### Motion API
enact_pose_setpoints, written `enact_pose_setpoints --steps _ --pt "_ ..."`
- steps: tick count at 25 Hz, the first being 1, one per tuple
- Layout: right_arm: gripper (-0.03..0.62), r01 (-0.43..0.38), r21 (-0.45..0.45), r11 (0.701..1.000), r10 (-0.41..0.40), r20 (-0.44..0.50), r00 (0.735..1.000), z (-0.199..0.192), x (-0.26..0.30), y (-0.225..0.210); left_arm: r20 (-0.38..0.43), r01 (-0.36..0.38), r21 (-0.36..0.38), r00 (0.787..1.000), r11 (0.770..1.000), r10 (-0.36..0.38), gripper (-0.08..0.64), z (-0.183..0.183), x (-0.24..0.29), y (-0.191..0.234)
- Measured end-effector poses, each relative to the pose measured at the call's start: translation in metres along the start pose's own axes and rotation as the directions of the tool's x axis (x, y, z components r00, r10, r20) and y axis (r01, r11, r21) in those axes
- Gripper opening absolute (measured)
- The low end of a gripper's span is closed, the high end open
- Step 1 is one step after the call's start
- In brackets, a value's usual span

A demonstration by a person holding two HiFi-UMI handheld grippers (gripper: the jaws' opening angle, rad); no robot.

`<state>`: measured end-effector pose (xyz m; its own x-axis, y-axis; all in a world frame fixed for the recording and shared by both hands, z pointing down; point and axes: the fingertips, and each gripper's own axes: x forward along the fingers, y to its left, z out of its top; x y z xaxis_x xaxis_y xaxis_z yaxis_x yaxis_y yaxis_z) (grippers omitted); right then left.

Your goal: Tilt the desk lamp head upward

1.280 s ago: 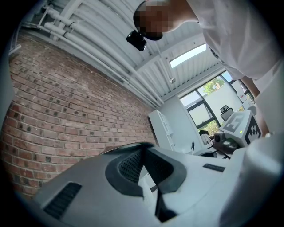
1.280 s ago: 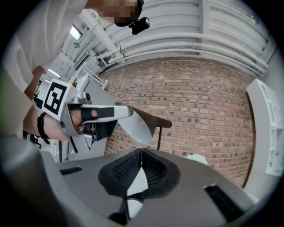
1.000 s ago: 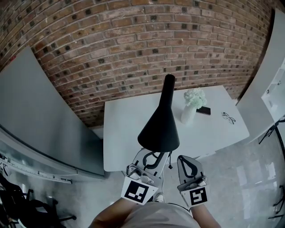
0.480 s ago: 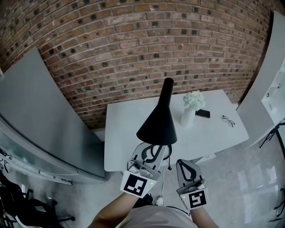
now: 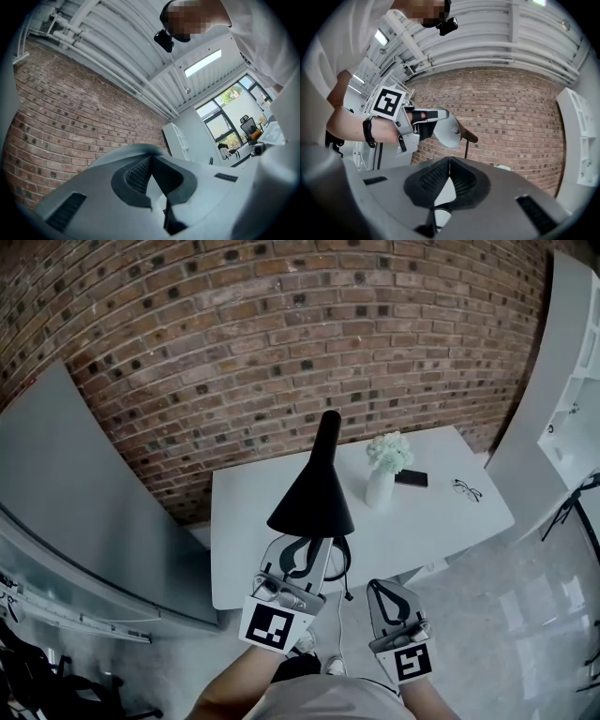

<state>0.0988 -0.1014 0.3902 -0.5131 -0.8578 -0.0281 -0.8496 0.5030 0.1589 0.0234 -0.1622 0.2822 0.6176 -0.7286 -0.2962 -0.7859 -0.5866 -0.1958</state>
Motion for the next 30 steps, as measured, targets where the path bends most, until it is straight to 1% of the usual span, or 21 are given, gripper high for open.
enact_pose_setpoints --steps 6,14,17,19,21,24,25,30 --pt "0.017 -0.007 -0.004 1.0 0.007 0.006 1.0 0.003 0.004 0.0 0.007 0.005 -0.02 1.0 1.0 -0.005 0.006 0.004 0.005 0.003" --pt "0.017 -0.012 0.014 1.0 0.012 -0.003 1.0 -0.003 0.01 0.003 0.013 0.035 -0.006 0.999 0.999 -0.035 0.006 0.005 0.012 0.002" --pt "0.017 -0.013 0.022 1.0 0.013 -0.002 1.0 -0.003 0.012 0.005 0.014 0.062 0.003 0.998 0.998 -0.062 0.006 0.003 0.007 -0.006" --pt "0.017 -0.014 0.024 1.0 0.014 -0.001 1.0 -0.003 0.012 0.006 0.015 0.064 -0.001 0.998 0.998 -0.064 0.006 0.002 0.002 -0.008" --pt "0.017 -0.015 0.026 1.0 0.015 -0.005 1.0 -0.005 0.011 0.007 0.0 0.063 0.019 0.998 0.998 -0.063 0.006 0.0 -0.003 -0.01" --pt "0.017 -0.017 0.034 0.999 0.017 -0.016 1.0 -0.008 0.01 0.007 -0.044 0.077 0.075 0.996 0.994 -0.074 0.006 -0.006 -0.007 -0.012" --pt "0.017 -0.018 0.037 0.999 0.018 -0.018 1.0 -0.009 0.01 0.008 -0.053 0.077 0.078 0.996 0.994 -0.073 0.006 -0.009 -0.009 -0.011" --pt "0.017 -0.04 0.05 0.998 0.041 -0.024 0.999 -0.016 0.01 0.017 -0.086 0.022 0.018 0.996 1.0 -0.021 0.006 -0.031 -0.031 -0.008"
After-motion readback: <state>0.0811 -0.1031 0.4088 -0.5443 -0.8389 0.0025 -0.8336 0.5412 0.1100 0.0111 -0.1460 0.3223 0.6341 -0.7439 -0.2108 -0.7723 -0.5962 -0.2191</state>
